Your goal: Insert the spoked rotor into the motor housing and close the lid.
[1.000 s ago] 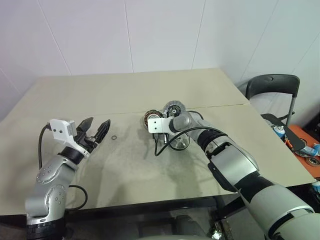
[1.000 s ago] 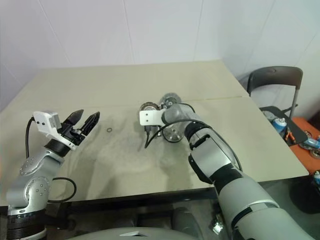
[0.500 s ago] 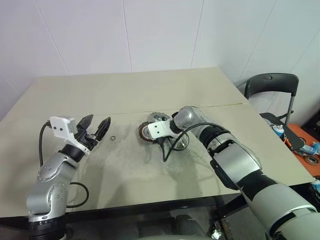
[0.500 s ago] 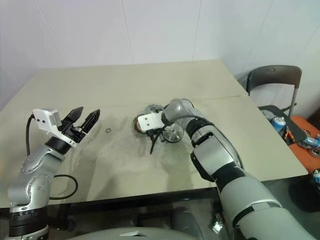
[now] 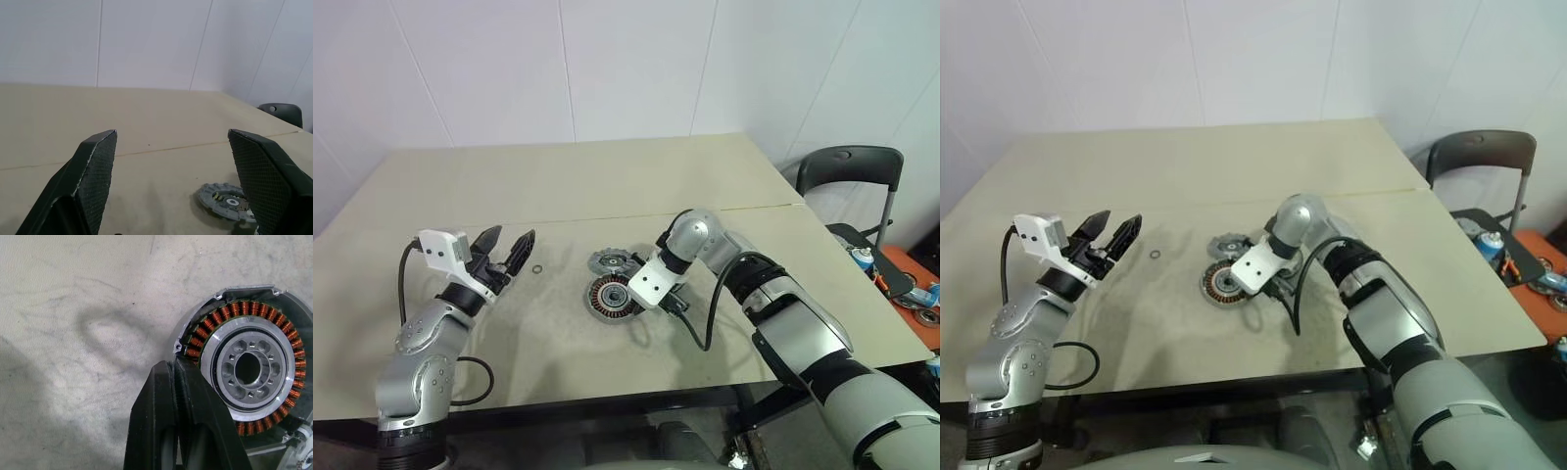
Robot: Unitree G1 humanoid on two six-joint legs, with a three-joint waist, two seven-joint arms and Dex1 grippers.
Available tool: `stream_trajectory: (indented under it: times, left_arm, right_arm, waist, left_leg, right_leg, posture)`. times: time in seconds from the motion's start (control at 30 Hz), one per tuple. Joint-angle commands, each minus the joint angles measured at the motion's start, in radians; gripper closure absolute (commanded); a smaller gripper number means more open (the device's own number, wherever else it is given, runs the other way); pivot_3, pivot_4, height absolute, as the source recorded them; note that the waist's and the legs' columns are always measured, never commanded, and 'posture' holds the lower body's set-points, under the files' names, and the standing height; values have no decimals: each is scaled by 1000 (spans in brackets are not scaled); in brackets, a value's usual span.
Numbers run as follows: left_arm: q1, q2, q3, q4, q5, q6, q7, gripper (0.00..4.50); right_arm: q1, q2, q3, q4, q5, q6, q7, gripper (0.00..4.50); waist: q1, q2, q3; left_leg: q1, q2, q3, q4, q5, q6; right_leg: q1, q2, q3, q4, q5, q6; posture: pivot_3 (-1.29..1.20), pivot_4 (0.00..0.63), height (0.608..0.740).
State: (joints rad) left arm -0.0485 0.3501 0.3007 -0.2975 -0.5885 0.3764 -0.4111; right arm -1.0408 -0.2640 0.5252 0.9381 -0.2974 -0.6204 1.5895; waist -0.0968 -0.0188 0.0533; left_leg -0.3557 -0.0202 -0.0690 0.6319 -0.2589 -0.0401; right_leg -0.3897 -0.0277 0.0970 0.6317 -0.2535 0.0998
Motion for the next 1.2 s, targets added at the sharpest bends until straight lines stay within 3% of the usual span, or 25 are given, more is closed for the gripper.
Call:
stream_trajectory:
  times: [0.03,0.17,0.4,0.57,0.63,0.7,0.83,0.9,1.13,1.2]
  left_arm:
    - [-25,7,5,-12,4,-23,-6,653]
    - [-28,12,3,-13,1,-17,-10,653]
    - [-47,29,2,0,-4,-6,-26,653]
    - [-47,55,11,-16,-48,23,-71,653]
    - [-44,72,23,-12,-54,28,-83,653]
    - [-49,91,35,5,-44,25,-86,653]
    - [-64,134,25,27,-17,26,-102,653]
    - [-61,186,-31,66,95,-24,-120,653]
    - [-137,236,-106,307,262,-163,-167,653]
    - [-240,204,-129,478,299,-223,-165,653]
  right_arm:
    - [-17,22,-36,-21,52,18,-35,4396]
    - [-11,31,-37,-38,63,78,-55,3139]
    - [-5,-17,-36,-146,122,195,24,3139]
    - [-35,-104,-51,-288,304,443,25,3139]
    - [-41,-125,-112,-324,340,537,15,3139]
    - [-43,-122,-206,-342,386,644,-75,3139]
    - [-37,-43,-430,-304,445,782,-510,3139]
    - [23,-19,-522,-335,469,844,-687,3139]
    - [298,42,-567,-676,518,1017,-887,3139]
    - [346,53,-558,-743,526,1051,-909,3139]
  waist:
    - [-1,0,0]
    - [0,0,0]
    - [3,0,0]
    - [3,0,0]
    - [3,0,0]
    - [0,0,0]
    - [2,0,0]
    - [3,0,0]
    - [29,1,1]
    - [29,2,1]
  left_leg:
    - [0,0,0,0,0,0]
    - [0,0,0,0,0,0]
    - [0,0,-1,1,0,0]
    - [-1,0,-1,0,0,0]
    - [-1,0,-1,0,0,0]
    - [-1,0,-1,0,0,0]
    - [-1,0,-1,0,0,0]
    - [-1,0,-1,0,0,0]
    - [-7,-1,5,-1,0,0]
    - [-13,-1,6,1,0,0]
  right_leg:
    - [0,0,0,0,0,0]
    - [0,0,0,0,0,0]
    - [0,0,-1,0,0,0]
    - [0,-1,-1,0,0,0]
    - [0,-1,-1,0,0,0]
    - [-1,0,-1,0,0,0]
    - [-1,0,-1,0,-1,-2]
    - [-1,0,-1,0,-1,-2]
    - [-6,-1,0,-2,0,0]
    - [-13,0,1,1,0,0]
  posture:
    - [0,0,740]
    - [0,0,740]
    - [0,0,740]
    - [0,0,740]
    - [0,0,740]
    - [0,0,740]
    - [0,0,740]
    - [0,0,740]
    - [0,0,740]
    - [0,0,740]
